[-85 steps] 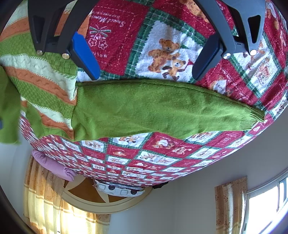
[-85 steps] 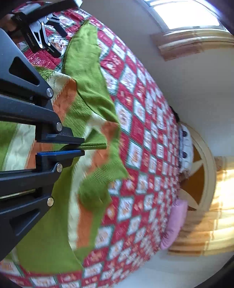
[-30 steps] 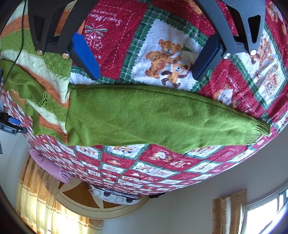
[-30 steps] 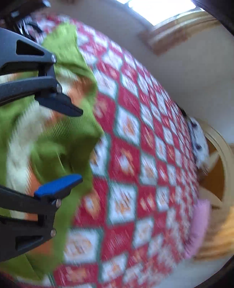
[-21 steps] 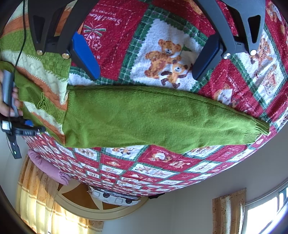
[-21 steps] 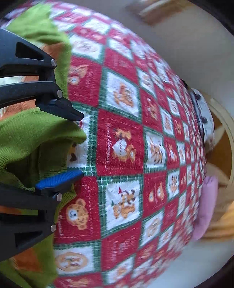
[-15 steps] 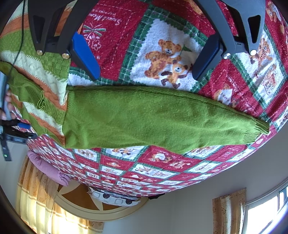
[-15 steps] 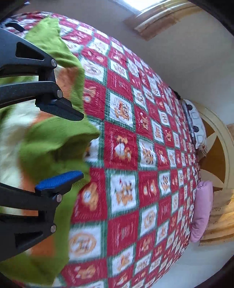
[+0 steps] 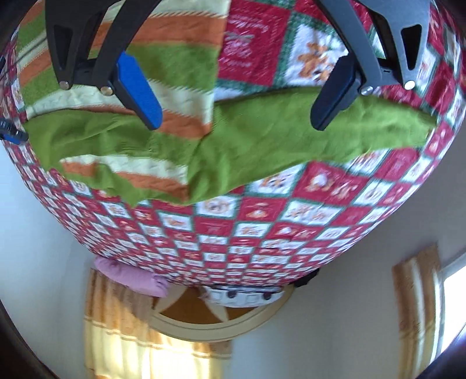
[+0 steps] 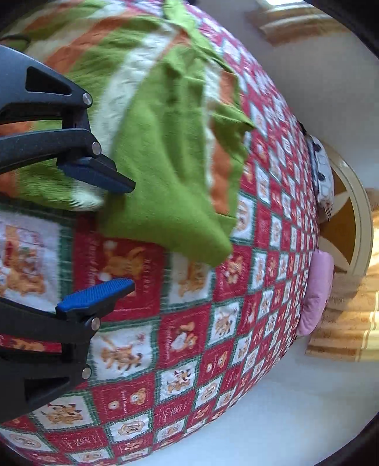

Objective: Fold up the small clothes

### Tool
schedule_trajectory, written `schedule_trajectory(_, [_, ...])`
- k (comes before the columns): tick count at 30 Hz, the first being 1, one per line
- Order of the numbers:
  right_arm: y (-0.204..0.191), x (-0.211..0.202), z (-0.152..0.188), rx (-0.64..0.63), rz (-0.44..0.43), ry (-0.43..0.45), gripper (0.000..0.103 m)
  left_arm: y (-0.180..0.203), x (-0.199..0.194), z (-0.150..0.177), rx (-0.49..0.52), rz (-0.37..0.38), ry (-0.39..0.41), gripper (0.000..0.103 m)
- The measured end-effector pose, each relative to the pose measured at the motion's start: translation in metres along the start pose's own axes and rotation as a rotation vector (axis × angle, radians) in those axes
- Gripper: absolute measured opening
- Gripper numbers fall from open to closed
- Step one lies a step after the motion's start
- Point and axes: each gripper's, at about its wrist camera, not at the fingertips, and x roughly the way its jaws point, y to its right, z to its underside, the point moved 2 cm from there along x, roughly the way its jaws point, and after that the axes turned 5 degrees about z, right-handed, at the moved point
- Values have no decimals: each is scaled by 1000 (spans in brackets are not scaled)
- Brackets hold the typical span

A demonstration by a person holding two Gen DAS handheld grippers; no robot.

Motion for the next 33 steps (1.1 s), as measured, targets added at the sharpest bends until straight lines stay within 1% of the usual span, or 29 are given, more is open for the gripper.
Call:
schedule_trajectory(3, [-11,-1,10,-76,39,35,62,23,28,-5,29,32,-58,103])
schedule_trajectory(4, [-15,-2,11,-95,53,55,62,30,35,-5,40,35,-68,100])
schedule_trajectory(5, [-17,-2,11,-104,53,67,62,37,43,-5,48,35,-82,93])
schedule_trajectory(6, [-20,-1,10,-111,50,80,62,44,51,-5,47,47,-108,89])
schedule_trajectory(7, [-21,2,10,-114,65,88,62,51,58,-5,32,73,-134,85])
schedule_trajectory(8, [-22,5,9,-110,80,84,62,57,64,-3,21,95,-149,85])
schedule_trajectory(10, [-18,10,10,-92,103,81,62,67,75,-1,24,96,-169,83])
schedule_trajectory(11, [-19,10,9,-86,105,81,60,71,80,0,24,99,-176,82])
schedule_trajectory(12, [-19,11,11,-79,107,80,55,74,84,1,26,104,-184,82])
schedule_trajectory(13, [-16,12,12,-68,109,81,53,77,91,3,30,109,-201,77])
schedule_trajectory(14, [-16,12,12,-62,109,81,49,79,96,5,30,104,-215,68])
schedule_trajectory(16, [-14,15,14,-51,105,76,41,81,109,9,29,111,-250,59])
schedule_trajectory(17, [-15,16,14,-52,101,74,33,82,111,9,27,113,-243,55])
schedule_trajectory(18, [-17,17,15,-57,95,72,25,84,108,9,28,122,-210,47])
schedule_trajectory(19, [-18,18,15,-62,94,72,22,87,106,10,41,150,-196,18])
schedule_trajectory(20, [-19,18,15,-66,100,74,20,91,105,10,51,157,-198,13])
schedule_trajectory(21, [-20,16,15,-69,102,79,17,92,103,10,52,157,-193,11])
schedule_trajectory(22, [-20,12,14,-67,101,89,16,92,100,10,56,166,-191,7])
schedule_trajectory(24, [-16,4,13,-50,94,105,15,90,94,11,50,167,-189,7])
schedule_trajectory(26, [-15,-5,13,-28,69,110,13,83,92,9,13,189,-193,7])
schedule_trajectory(28, [-20,-7,17,-49,77,95,11,77,86,7,3,189,-186,7])
schedule_trajectory(31, [-19,-5,26,-54,94,57,9,74,86,10,-2,191,-212,7])
schedule_trajectory(33, [-15,0,32,-52,126,22,0,72,82,14,-16,204,-214,7])
